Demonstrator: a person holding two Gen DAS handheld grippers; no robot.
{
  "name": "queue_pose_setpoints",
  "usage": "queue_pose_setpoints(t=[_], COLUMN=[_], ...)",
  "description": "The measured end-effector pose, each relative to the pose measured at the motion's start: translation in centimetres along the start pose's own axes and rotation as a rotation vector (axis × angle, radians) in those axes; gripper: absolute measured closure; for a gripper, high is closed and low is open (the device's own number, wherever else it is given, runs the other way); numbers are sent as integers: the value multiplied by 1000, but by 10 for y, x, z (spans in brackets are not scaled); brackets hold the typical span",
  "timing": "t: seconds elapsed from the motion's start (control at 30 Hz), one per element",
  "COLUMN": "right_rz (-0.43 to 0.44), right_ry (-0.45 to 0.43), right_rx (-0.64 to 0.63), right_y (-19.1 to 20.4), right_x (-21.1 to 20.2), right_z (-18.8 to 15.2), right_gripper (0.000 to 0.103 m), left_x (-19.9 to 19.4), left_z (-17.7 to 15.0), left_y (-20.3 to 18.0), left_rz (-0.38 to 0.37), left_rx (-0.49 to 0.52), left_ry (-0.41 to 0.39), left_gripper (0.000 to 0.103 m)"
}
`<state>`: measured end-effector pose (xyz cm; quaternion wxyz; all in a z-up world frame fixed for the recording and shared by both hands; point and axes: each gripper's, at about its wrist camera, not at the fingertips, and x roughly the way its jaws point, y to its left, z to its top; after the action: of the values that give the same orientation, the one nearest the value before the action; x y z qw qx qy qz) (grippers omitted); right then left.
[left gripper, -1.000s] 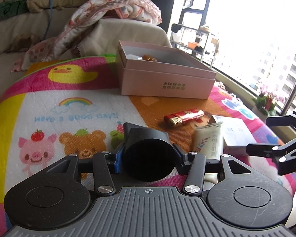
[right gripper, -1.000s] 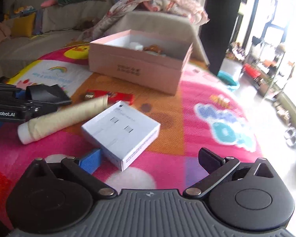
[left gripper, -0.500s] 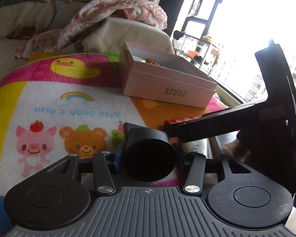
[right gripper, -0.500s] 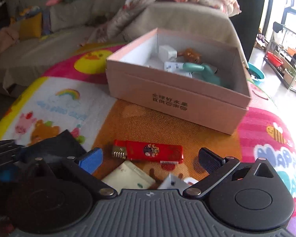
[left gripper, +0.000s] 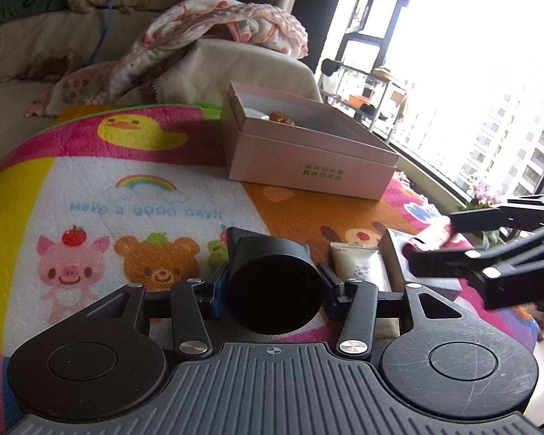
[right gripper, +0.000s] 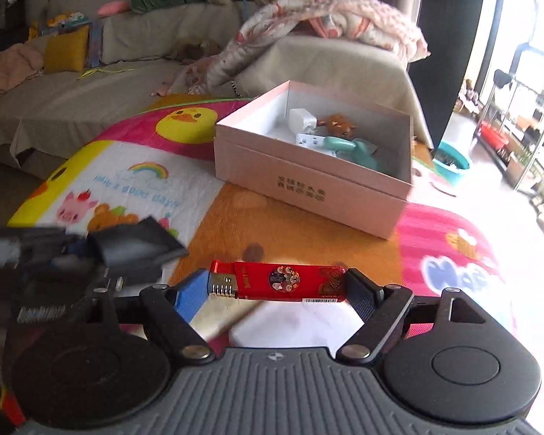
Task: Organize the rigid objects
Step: 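Carry the red lighter over the pink box with the right gripper while the left holds the nozzle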
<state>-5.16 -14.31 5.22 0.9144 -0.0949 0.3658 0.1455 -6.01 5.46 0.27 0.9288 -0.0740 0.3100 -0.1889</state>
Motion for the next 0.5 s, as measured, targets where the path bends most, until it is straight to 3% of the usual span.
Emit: queue_pose_setpoints(t=[0.27,0.5], right_rz=[-42,-28], right_ry=[-7,-116], right_rx=[-19,57], right_y=[-5,-24], right_x=[-48,-85], right_z=[-39,-24], right_gripper=[22,22], left_x=[-36,-71], left_z=[-17,30], left_y=[-41,-75], left_rz=[-43,-95], left_rx=[149,246], left_ry=[37,-99], left_gripper=[50,50])
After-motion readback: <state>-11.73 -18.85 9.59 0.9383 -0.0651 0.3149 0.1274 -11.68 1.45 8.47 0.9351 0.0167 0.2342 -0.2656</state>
